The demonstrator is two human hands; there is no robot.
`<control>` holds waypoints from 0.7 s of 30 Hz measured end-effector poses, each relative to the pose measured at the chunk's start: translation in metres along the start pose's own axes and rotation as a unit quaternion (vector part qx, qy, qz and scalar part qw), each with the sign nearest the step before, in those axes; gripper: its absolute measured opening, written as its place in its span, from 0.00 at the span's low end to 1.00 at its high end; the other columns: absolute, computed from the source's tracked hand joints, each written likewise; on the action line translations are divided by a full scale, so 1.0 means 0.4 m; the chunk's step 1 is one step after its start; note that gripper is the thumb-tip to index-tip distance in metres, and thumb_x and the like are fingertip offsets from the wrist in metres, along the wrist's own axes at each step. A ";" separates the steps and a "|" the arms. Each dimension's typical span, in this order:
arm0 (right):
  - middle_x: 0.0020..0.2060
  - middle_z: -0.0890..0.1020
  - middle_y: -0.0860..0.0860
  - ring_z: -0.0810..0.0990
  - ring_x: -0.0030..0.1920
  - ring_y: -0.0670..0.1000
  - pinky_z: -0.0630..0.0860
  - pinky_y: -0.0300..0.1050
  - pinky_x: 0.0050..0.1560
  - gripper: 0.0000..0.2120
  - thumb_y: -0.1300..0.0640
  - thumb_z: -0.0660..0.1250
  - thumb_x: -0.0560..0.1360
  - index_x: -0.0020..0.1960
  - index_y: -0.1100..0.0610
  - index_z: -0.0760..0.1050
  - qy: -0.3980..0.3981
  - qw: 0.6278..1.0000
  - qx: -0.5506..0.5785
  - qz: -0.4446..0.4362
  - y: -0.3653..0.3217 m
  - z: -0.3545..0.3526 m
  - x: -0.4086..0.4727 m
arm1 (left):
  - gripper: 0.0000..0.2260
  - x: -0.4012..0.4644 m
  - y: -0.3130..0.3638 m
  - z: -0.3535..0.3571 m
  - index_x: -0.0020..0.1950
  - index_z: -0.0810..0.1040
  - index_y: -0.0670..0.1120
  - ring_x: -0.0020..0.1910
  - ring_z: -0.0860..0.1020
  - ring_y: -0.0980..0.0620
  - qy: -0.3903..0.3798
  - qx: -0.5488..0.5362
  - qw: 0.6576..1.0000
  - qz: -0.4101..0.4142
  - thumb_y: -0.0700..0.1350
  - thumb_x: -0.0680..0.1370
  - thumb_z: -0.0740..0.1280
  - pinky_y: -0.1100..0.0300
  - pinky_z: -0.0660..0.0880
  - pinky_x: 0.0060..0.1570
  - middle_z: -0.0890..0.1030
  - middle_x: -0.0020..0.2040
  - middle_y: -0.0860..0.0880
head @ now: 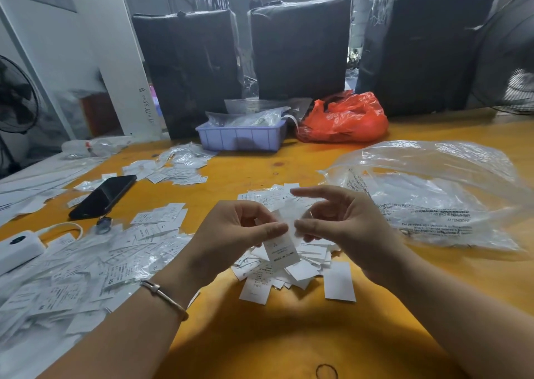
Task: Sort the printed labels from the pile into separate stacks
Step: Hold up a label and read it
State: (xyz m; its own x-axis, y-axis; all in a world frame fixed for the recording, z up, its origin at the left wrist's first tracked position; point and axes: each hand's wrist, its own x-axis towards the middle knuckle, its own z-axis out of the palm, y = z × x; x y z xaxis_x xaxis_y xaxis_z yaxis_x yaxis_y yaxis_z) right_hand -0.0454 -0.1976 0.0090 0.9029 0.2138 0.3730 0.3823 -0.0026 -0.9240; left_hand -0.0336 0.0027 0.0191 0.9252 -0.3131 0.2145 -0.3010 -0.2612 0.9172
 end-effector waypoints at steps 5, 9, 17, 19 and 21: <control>0.31 0.83 0.59 0.80 0.31 0.52 0.76 0.38 0.34 0.03 0.68 0.71 0.72 0.45 0.66 0.79 0.000 1.000 -0.006 0.009 -0.001 -0.006 0.005 | 0.17 -0.001 -0.002 0.004 0.39 0.84 0.39 0.36 0.72 0.50 0.008 0.010 1.000 0.005 0.54 0.65 0.73 0.58 0.69 0.36 0.82 0.40 0.36; 0.32 0.84 0.56 0.80 0.32 0.51 0.75 0.38 0.34 0.01 0.66 0.72 0.71 0.41 0.62 0.82 0.030 0.999 -0.040 0.001 0.002 -0.009 0.005 | 0.12 0.000 -0.001 0.005 0.37 0.85 0.43 0.38 0.73 0.48 -0.002 0.014 1.000 -0.009 0.52 0.65 0.74 0.53 0.70 0.39 0.82 0.42 0.35; 0.31 0.81 0.56 0.76 0.32 0.49 0.72 0.36 0.33 0.03 0.66 0.71 0.70 0.39 0.61 0.82 0.007 0.998 0.034 0.046 0.010 -0.029 0.020 | 0.11 -0.008 0.014 0.004 0.33 0.84 0.46 0.39 0.72 0.44 -0.012 -0.033 0.999 0.023 0.52 0.64 0.79 0.48 0.68 0.42 0.79 0.41 0.31; 0.31 0.81 0.56 0.76 0.31 0.50 0.74 0.37 0.33 0.02 0.63 0.71 0.71 0.40 0.61 0.81 -0.022 0.995 0.073 0.057 0.009 -0.032 0.021 | 0.10 -0.008 0.015 0.002 0.33 0.83 0.46 0.39 0.75 0.46 -0.016 -0.034 0.999 0.029 0.52 0.65 0.77 0.50 0.71 0.41 0.81 0.38 0.36; 0.31 0.81 0.56 0.77 0.32 0.50 0.74 0.38 0.33 0.03 0.60 0.71 0.69 0.41 0.60 0.82 -0.021 0.994 0.092 0.061 0.007 -0.034 0.022 | 0.11 -0.007 0.015 0.000 0.32 0.83 0.47 0.38 0.77 0.51 -0.015 -0.030 0.999 0.026 0.53 0.65 0.77 0.56 0.74 0.40 0.81 0.36 0.43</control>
State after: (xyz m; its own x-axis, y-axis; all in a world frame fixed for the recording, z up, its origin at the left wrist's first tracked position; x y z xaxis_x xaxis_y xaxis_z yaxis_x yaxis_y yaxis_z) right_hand -0.0338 -0.2089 0.0107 0.9295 0.2640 0.2575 0.2253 0.1463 -0.9633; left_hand -0.0380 0.0020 0.0241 0.9010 -0.3528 0.2525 -0.3327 -0.1885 0.9240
